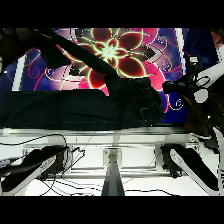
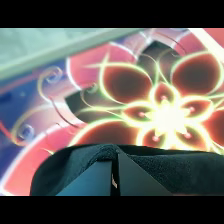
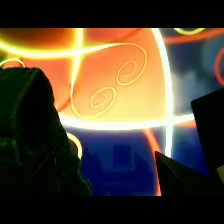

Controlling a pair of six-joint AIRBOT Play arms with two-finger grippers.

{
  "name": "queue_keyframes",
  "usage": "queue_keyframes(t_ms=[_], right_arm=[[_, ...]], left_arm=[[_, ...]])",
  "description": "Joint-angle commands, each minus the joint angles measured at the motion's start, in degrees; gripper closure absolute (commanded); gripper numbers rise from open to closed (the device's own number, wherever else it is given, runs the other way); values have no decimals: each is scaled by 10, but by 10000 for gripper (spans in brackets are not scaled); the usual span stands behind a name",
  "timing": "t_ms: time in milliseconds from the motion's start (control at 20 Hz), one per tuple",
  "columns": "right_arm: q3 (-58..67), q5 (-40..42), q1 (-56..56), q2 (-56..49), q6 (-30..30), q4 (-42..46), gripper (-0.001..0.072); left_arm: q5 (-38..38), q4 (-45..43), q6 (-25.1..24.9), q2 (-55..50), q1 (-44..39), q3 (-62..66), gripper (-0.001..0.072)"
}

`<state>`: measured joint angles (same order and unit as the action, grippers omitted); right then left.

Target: Fold the clothes and pants, and hang the long-sleeved shirts on hangers.

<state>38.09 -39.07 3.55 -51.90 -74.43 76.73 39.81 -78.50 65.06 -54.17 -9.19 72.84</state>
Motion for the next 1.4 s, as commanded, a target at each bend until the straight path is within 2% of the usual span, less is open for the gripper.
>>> queue_keyframes(t_ms=[0, 100, 200, 300, 650, 800, 850, 900, 950, 1050, 1100, 1200, 1300, 1350], right_arm=[[0, -40, 0, -37, 7, -20, 18], [1, -54, 0, -65, 56, -84, 19], [7, -89, 0, -81, 192, -198, 20], [19, -106, 0, -89, 265, -282, 20], [71, -84, 0, -188, 249, -465, 20], [90, -73, 0, -249, 195, -459, 20], [96, -73, 0, -265, 181, -459, 44], [103, -75, -1, -280, 175, -463, 96], [110, -75, -1, -289, 174, -471, 99], [122, -74, -5, -296, 175, -483, 166], [131, -74, -8, -296, 175, -483, 248], [152, -75, -17, -295, 175, -483, 482], [179, -77, -22, -295, 176, -483, 683], [196, -77, -22, -294, 183, -482, 685]], left_arm=[[6, -34, -14, 22, 0, 0, 692], [6, -34, -14, 15, 0, 0, 692], [6, -33, -14, 4, 0, 0, 692], [7, -33, -14, -8, 0, 0, 692], [18, -5, -14, -39, 0, 0, 692], [19, -5, -14, -42, 0, 0, 692], [19, -5, -14, -42, 0, 0, 692], [19, -5, -14, -42, 0, 0, 692], [18, -6, -14, -42, 0, 0, 692], [19, -6, -14, -45, 0, 0, 692], [19, -6, -14, -46, 0, 0, 692], [19, -6, -14, -49, 0, 0, 692], [18, -9, -14, -52, 0, 0, 692], [18, -15, -14, -51, 0, 0, 692]])
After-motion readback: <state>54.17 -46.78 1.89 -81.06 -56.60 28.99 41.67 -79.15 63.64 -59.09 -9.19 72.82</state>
